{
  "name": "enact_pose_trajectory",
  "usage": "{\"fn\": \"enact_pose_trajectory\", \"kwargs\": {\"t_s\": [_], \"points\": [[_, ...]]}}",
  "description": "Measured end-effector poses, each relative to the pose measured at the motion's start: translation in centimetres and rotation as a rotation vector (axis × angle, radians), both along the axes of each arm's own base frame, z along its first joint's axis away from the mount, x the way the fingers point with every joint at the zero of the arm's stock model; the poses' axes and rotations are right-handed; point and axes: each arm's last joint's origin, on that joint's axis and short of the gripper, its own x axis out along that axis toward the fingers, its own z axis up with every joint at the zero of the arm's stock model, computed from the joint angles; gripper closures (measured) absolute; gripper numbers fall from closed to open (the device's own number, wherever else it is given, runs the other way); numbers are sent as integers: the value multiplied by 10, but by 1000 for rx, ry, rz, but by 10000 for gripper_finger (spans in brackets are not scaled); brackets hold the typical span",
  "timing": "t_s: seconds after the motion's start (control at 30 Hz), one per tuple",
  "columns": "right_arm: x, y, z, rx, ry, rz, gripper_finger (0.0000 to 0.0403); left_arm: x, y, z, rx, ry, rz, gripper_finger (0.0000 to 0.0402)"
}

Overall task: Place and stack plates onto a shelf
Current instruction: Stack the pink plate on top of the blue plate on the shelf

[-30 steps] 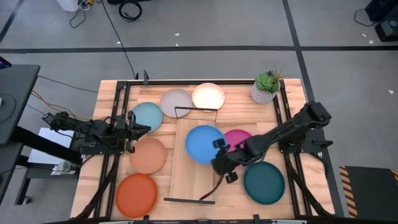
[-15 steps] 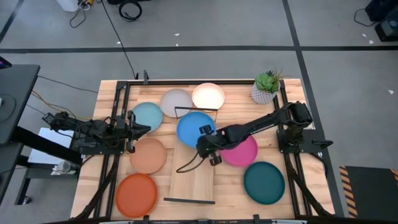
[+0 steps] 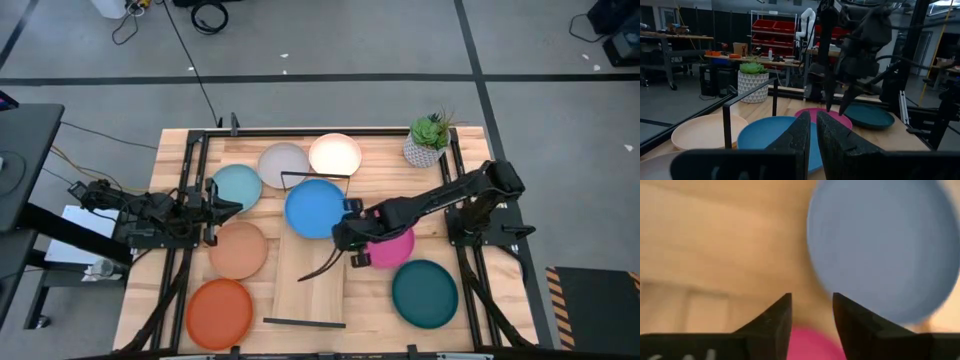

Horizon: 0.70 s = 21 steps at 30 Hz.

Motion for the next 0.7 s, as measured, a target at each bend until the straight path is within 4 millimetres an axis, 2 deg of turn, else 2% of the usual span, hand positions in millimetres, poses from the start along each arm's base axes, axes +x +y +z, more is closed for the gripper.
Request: {"fn": "enact_pose_trajectory", "kwargs": {"t_s": [0.13, 0.3, 0.53, 0.7], "points": [[-17, 7, -19, 98, 104, -75, 224, 0, 0, 0, 0, 0, 0, 363], [-30, 13, -40, 151, 176, -135, 221, 0, 0, 0, 0, 0, 0, 363], [-33, 27, -48, 193, 122, -173, 223, 0, 0, 0, 0, 0, 0, 363], [-45, 38, -59, 151, 106, -257, 224, 0, 0, 0, 0, 0, 0, 363]]}}
